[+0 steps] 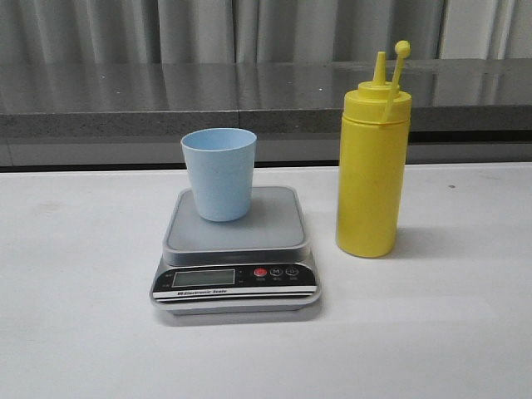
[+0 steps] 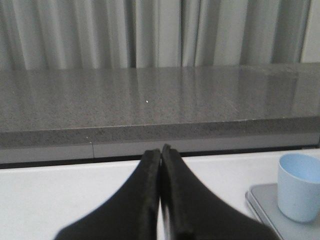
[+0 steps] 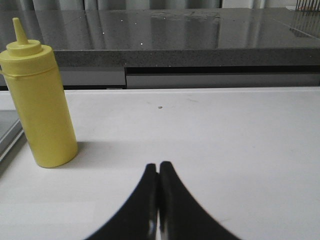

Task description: Pour seasoning into cup on scale with both arms

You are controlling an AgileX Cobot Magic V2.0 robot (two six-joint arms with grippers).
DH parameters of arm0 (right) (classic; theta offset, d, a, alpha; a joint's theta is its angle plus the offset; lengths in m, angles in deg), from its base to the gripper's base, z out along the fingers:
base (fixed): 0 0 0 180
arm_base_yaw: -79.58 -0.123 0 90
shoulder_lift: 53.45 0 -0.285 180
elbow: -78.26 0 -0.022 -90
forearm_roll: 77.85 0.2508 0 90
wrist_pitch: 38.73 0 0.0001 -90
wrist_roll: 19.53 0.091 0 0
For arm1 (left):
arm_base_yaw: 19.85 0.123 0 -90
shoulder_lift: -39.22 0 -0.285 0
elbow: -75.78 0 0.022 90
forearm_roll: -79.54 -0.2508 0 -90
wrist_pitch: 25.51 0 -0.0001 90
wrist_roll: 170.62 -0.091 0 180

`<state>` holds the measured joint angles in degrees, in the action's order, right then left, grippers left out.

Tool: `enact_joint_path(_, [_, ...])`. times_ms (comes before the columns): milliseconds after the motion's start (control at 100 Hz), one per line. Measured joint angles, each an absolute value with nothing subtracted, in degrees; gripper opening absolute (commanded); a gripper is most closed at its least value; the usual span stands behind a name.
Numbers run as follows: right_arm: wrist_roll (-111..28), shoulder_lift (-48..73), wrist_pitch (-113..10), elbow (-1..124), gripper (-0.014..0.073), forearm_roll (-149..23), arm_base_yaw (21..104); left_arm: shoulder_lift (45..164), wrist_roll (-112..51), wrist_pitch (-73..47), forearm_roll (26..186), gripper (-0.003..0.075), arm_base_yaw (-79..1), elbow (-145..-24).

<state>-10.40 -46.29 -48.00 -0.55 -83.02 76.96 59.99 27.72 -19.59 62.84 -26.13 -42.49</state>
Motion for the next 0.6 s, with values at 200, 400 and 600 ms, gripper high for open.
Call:
enact_joint_path(200, [-10.4,-46.29,-48.0,-0.55,-0.0069,-83.02,76.96,54.62,27.29,-26.09,67.38,-0.002,-22.46,-35.79])
enact_joint_path(400, [-10.4,-46.29,-47.9,-0.55,-0.0069,-83.02,76.96,48.85,20.09,-26.09,72.96,-0.002,-22.15,-30.03])
enact_joint_path(600, [-10.4,-46.29,-47.9,-0.55,-0.0069,-83.02,76.96,46.79,15.68,-25.51,73.69,-0.002,-22.15,-27.1])
